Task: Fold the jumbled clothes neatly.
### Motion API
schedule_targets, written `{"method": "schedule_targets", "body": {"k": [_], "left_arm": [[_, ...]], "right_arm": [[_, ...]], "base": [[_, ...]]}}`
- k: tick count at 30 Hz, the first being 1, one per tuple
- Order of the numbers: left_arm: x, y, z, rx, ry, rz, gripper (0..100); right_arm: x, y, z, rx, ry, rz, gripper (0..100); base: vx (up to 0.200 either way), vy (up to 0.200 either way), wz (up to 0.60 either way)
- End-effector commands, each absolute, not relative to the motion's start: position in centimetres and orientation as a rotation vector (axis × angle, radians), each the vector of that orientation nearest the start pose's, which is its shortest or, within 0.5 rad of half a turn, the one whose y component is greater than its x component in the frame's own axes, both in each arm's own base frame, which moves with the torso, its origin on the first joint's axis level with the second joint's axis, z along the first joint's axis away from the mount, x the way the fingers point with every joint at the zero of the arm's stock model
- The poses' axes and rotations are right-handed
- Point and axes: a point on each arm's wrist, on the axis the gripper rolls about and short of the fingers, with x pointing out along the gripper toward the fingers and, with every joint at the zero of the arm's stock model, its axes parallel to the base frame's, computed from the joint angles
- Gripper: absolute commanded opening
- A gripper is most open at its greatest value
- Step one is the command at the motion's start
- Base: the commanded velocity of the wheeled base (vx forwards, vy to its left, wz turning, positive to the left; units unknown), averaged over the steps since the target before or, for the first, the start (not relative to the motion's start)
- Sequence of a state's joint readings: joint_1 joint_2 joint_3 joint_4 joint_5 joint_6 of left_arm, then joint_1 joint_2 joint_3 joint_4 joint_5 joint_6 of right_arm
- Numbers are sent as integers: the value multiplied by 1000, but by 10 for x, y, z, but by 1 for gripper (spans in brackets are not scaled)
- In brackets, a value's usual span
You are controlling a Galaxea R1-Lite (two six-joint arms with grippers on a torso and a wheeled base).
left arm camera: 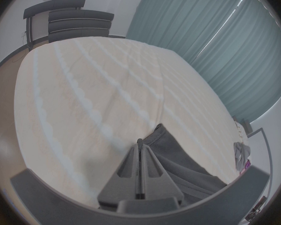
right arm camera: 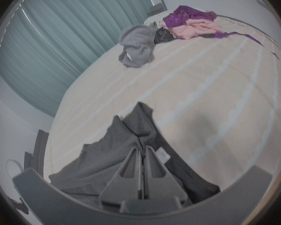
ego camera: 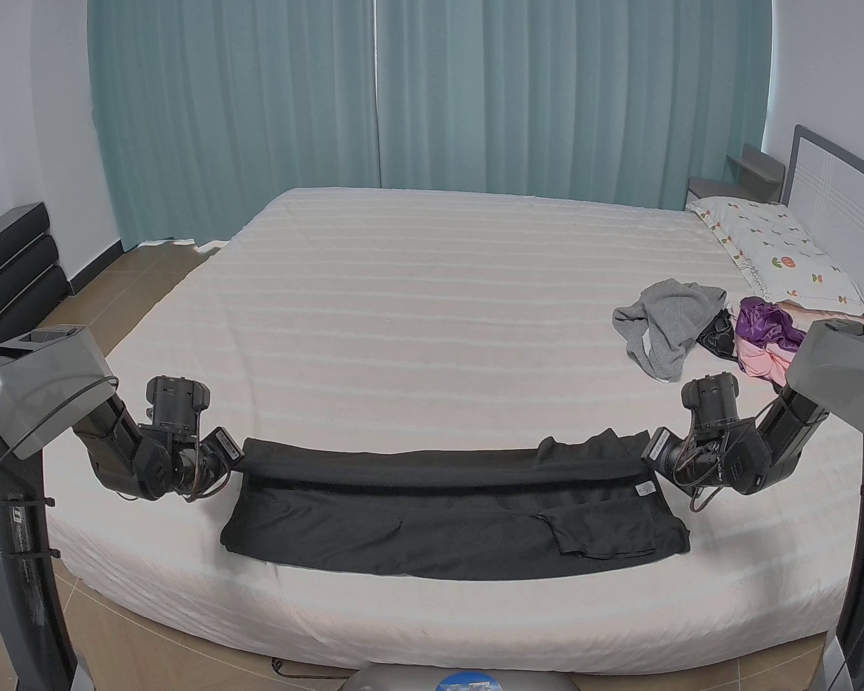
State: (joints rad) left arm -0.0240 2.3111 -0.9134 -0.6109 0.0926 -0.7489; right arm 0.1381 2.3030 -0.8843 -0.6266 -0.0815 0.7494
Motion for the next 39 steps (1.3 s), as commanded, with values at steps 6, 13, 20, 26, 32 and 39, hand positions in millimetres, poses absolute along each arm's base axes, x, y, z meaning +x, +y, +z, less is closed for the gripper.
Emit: {"method": "schedule_targets", "body": {"k": [6,13,20,26,32,39], "left_arm": [[365,-10,-26,-634,798,366,0],[362,-12,-27,-627,807,362,100],[374,-8,-6,-659,729,348,100],[400,-8,3,-704,670,291,100],[425,-15,-15,-710,685,254,100],[429,-30,-39,-653,736,227,100]], "right_arm": [[355,56,-31,549,862,-228,0],[357,58,-25,549,843,-216,100],[368,50,22,607,701,-180,100],[388,46,8,672,692,-206,100],[398,43,-9,744,715,-214,100],[404,29,-9,773,709,-216,100]], "base": [[0,0,0],[0,0,0],[0,0,0],[0,0,0],[0,0,0],[0,0,0]]}}
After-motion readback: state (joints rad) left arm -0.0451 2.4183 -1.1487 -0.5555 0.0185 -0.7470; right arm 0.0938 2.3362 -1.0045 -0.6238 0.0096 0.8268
